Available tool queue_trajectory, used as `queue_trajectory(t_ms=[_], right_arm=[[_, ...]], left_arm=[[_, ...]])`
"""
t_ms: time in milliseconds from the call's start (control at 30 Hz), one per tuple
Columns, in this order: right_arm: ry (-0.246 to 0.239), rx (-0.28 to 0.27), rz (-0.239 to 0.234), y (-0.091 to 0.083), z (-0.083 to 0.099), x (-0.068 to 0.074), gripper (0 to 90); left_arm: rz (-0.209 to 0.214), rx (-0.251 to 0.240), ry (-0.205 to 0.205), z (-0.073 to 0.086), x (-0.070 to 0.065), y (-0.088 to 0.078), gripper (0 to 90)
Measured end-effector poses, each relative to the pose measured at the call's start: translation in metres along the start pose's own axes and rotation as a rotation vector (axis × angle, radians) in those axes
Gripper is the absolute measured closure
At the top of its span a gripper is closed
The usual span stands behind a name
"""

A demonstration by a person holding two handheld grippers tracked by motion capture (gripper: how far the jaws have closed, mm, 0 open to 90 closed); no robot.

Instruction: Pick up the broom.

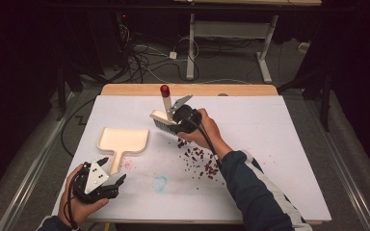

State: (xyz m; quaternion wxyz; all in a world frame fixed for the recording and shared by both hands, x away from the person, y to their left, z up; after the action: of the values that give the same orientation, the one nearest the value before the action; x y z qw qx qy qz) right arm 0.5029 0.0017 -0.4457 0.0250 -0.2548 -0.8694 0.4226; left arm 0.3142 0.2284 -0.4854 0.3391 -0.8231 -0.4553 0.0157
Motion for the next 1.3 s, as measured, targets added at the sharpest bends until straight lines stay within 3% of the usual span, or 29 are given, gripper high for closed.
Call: queue_trajectory(t_ms=[200,300,467,567,833,867,1067,1167,1233,1300], right_arm=[[0.018,0.047,0.005,0.017,0.002,0.005,67.9],[0.018,0.059,0.011,0.018,0.005,0.004,67.9],[0.060,0.071,0.006,0.013,0.015,-0.001,67.9],[0.099,0.095,-0.006,0.002,0.027,-0.005,67.9],[0.114,0.130,-0.020,-0.026,0.051,-0.002,67.9],[0.119,0.132,-0.042,-0.034,0.058,0.001,67.9],[0.095,0.125,-0.026,-0.053,0.070,0.004,67.9],[0.102,0.088,-0.014,-0.064,0.072,0.001,67.9],[0.143,0.026,-0.018,-0.073,0.070,-0.002,67.9],[0.152,0.008,-0.011,-0.074,0.067,-0.001,67.9]], left_arm=[[0.014,0.005,0.021,0.000,-0.001,0.003,21.2],[0.023,0.015,0.024,0.001,-0.002,0.004,21.2],[0.033,0.026,0.036,0.001,-0.004,0.006,21.2],[0.038,0.034,0.039,0.001,-0.005,0.007,21.2],[0.052,0.061,0.057,0.002,-0.010,0.009,21.2],[0.054,0.067,0.063,0.002,-0.011,0.010,21.2],[0.054,0.076,0.074,0.001,-0.013,0.011,21.2],[0.049,0.075,0.075,0.001,-0.013,0.011,21.2],[0.047,0.076,0.076,0.001,-0.012,0.011,21.2],[0.045,0.073,0.074,0.001,-0.012,0.011,21.2]])
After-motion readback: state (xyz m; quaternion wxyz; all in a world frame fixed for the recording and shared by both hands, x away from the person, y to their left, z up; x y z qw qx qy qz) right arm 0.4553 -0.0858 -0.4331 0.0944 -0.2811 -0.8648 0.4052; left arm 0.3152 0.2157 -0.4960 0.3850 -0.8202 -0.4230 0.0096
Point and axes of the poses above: each handheld gripper's, and its own axes: y roughly forward along the jaws, z roughly out of its underside, x roughly to its left, the point moved 6 cm from there along y, roughly forward along the jaws
